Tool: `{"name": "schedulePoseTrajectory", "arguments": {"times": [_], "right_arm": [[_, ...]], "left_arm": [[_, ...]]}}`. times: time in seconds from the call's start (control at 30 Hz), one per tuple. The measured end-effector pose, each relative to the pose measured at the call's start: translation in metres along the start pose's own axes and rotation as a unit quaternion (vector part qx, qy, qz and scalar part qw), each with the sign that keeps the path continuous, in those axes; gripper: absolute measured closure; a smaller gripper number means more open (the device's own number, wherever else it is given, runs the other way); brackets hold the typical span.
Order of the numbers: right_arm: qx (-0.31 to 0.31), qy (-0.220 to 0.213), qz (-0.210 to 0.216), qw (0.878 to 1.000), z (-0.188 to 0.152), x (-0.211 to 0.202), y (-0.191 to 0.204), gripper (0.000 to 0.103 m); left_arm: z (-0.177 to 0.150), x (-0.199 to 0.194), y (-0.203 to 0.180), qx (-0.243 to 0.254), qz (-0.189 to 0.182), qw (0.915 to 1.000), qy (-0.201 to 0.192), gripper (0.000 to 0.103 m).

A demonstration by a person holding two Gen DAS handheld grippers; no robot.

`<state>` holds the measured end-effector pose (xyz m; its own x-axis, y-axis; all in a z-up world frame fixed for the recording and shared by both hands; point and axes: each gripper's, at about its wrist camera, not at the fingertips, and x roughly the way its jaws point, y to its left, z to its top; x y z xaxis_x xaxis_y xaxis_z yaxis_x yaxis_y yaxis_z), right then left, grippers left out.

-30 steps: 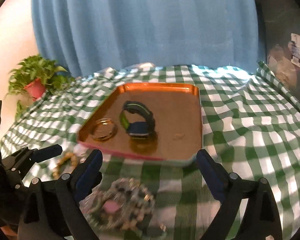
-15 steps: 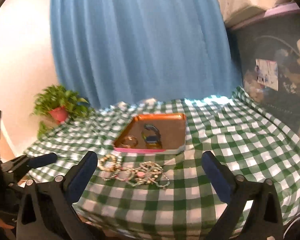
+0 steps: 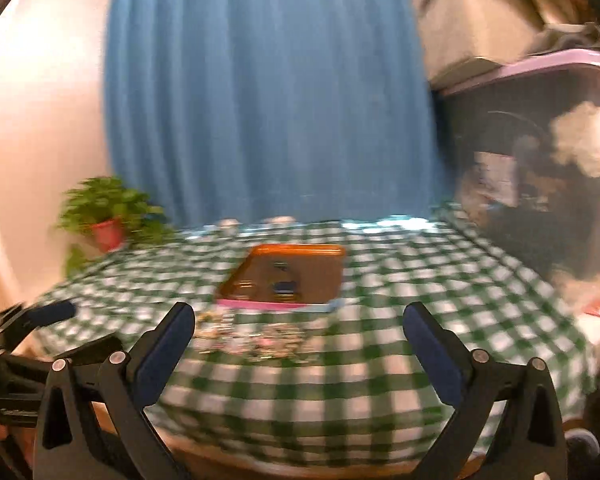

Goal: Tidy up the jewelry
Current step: 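Withdraw both open tools back from the tray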

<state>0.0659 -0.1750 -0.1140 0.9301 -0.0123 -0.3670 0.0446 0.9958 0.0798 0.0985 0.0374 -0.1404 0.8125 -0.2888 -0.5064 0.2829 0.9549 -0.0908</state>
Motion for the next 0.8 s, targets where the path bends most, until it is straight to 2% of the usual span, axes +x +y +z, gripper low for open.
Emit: {"name": "schedulePoseTrajectory", "arguments": {"times": [0.1, 0.2, 0.27, 0.37, 0.47, 0.5, 0.57, 0.67, 0.73, 0.77, 0.8], "right_arm": [[0.025, -0.003, -0.005, 1.000, -0.002, 0.012, -0.009, 0.000], [0.031, -0.011, -0.026, 0.999, 0.001, 0.018, -0.013, 0.000], [0.030, 0.002, -0.018, 0.999, 0.003, 0.027, -0.013, 0.000], [0.019, 0.044, 0.033, 0.998, -0.006, 0.052, -0.012, 0.000], [0.020, 0.084, 0.060, 0.994, -0.020, 0.076, -0.014, 0.000], [0.023, 0.107, 0.084, 0.991, -0.026, 0.087, -0.015, 0.000], [0.020, 0.146, 0.102, 0.984, -0.033, 0.107, -0.016, 0.000], [-0.001, 0.175, 0.116, 0.978, -0.037, 0.128, -0.018, 0.000], [-0.020, 0.180, 0.109, 0.977, -0.033, 0.136, -0.015, 0.000], [-0.038, 0.179, 0.105, 0.978, -0.029, 0.141, -0.012, 0.001], [-0.052, 0.174, 0.106, 0.978, -0.027, 0.144, -0.011, 0.008]], "left_arm": [[-0.002, 0.013, 0.014, -0.015, -0.010, 0.9998, 0.008, 0.005], [-0.001, 0.018, 0.021, -0.012, -0.016, 0.9998, -0.001, 0.005], [-0.001, 0.025, 0.026, -0.013, -0.017, 0.9997, -0.008, 0.005], [-0.003, 0.046, 0.033, -0.012, -0.012, 0.9998, 0.009, 0.005], [-0.007, 0.070, 0.039, -0.010, -0.025, 0.9988, 0.041, 0.008], [-0.007, 0.079, 0.042, -0.008, -0.031, 0.9982, 0.051, 0.009], [-0.007, 0.093, 0.044, -0.003, -0.030, 0.9975, 0.064, 0.015], [-0.005, 0.114, 0.046, 0.013, -0.030, 0.9963, 0.080, 0.028], [-0.003, 0.130, 0.047, 0.028, -0.027, 0.9953, 0.089, 0.034], [-0.002, 0.138, 0.048, 0.033, -0.028, 0.9945, 0.096, 0.042], [-0.002, 0.147, 0.049, 0.035, -0.034, 0.9934, 0.104, 0.046]]}}
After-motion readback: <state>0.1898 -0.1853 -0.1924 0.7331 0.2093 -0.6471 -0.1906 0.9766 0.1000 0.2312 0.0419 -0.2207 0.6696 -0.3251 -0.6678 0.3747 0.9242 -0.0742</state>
